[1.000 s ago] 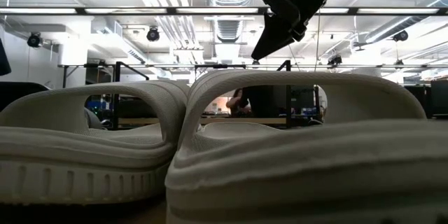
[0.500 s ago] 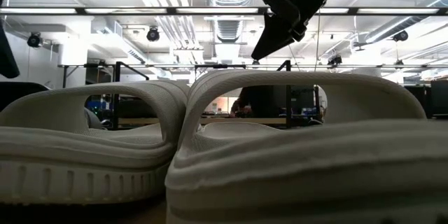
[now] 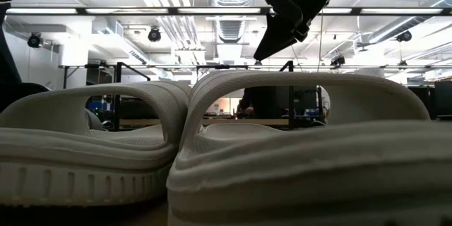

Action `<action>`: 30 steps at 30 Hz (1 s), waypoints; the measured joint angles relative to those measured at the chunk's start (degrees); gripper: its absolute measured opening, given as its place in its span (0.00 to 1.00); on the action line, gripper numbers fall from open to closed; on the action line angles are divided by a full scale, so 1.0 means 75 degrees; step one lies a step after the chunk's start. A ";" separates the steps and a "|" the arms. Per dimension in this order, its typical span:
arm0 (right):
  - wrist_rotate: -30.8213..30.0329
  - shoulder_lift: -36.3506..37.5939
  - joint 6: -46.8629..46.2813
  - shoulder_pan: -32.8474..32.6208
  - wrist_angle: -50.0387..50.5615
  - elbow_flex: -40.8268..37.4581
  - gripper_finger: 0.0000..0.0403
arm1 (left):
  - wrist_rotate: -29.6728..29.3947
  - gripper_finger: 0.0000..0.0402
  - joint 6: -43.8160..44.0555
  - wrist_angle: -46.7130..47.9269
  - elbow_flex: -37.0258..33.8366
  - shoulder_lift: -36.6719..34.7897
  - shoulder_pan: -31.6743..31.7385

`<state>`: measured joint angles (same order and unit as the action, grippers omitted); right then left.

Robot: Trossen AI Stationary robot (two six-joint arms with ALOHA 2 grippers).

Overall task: Pick and place slides into the shelf
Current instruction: Put the black slide on the shelf

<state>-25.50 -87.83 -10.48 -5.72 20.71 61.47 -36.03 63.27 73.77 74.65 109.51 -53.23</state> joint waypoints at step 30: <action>0.0003 0.0000 0.0003 0.0000 0.0009 0.0000 0.17 | -0.0242 0.05 0.0113 0.0089 -0.0061 0.0734 0.0168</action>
<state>-25.47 -87.83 -10.46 -5.72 20.78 61.47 -37.85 64.12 74.43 74.19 115.02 -51.97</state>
